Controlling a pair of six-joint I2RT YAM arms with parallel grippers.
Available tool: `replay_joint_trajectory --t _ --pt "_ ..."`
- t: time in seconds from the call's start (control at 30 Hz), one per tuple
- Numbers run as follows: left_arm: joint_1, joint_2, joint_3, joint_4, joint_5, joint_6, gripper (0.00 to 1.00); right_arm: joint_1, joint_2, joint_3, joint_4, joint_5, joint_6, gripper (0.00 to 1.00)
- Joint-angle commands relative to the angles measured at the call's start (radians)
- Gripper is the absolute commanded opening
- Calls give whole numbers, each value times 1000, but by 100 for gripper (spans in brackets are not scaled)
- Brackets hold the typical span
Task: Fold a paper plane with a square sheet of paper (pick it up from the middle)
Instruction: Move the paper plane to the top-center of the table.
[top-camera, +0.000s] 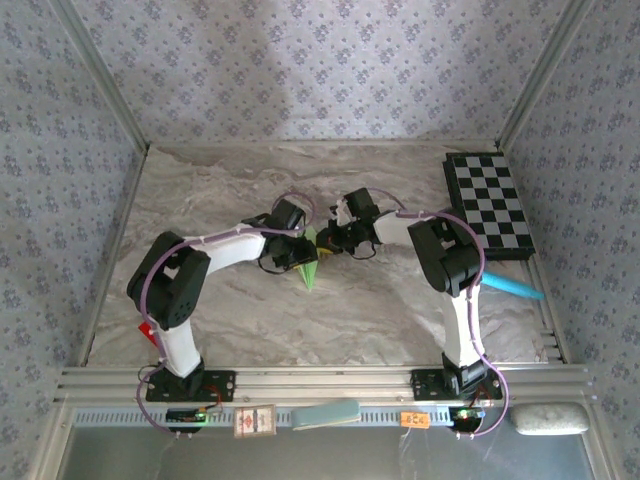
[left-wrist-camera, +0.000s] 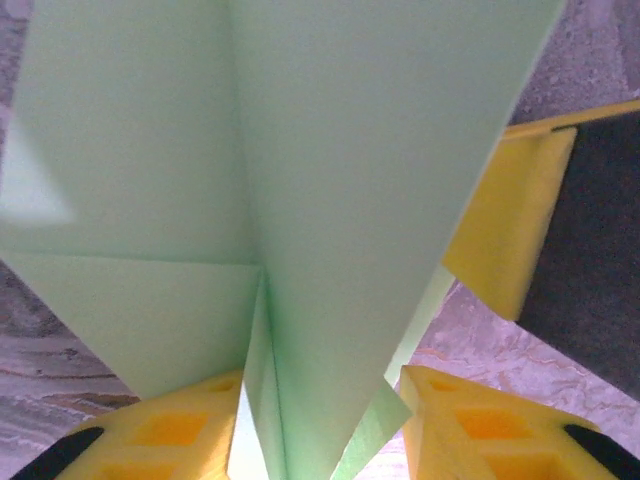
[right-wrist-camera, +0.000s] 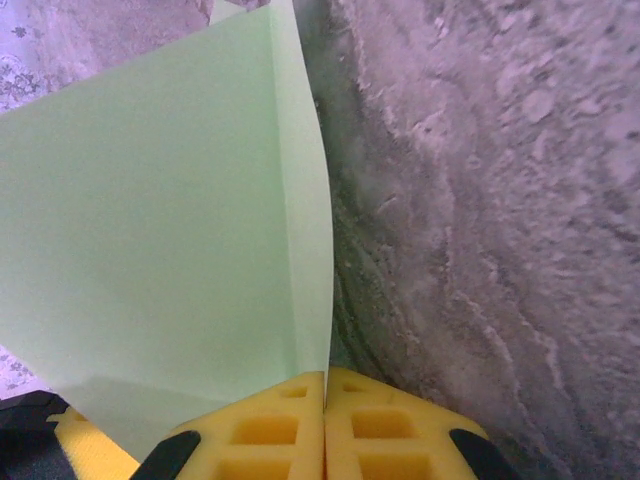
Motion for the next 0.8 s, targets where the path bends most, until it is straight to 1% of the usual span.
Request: replay_joint_trajectory --t 0.0,0.3,0.4,0.57,0.67,0.77 --pt "-9 17 35 -52 -38 17 36 8 -39 28 -29 -24 15 9" --pt "-12 29 54 -79 -61 24 23 12 -44 40 -42 -27 14 11" --pt "-13 37 61 -89 -64 27 20 12 -44 44 -45 -27 14 11" --pt "-15 57 78 -97 -63 31 21 14 -44 44 -45 -26 18 12" --pt "-14 58 84 -100 -68 30 18 12 -47 44 -47 -23 18 14" --pt "-14 51 92 -117 -87 37 14 5 -62 38 -60 -2 8 20"
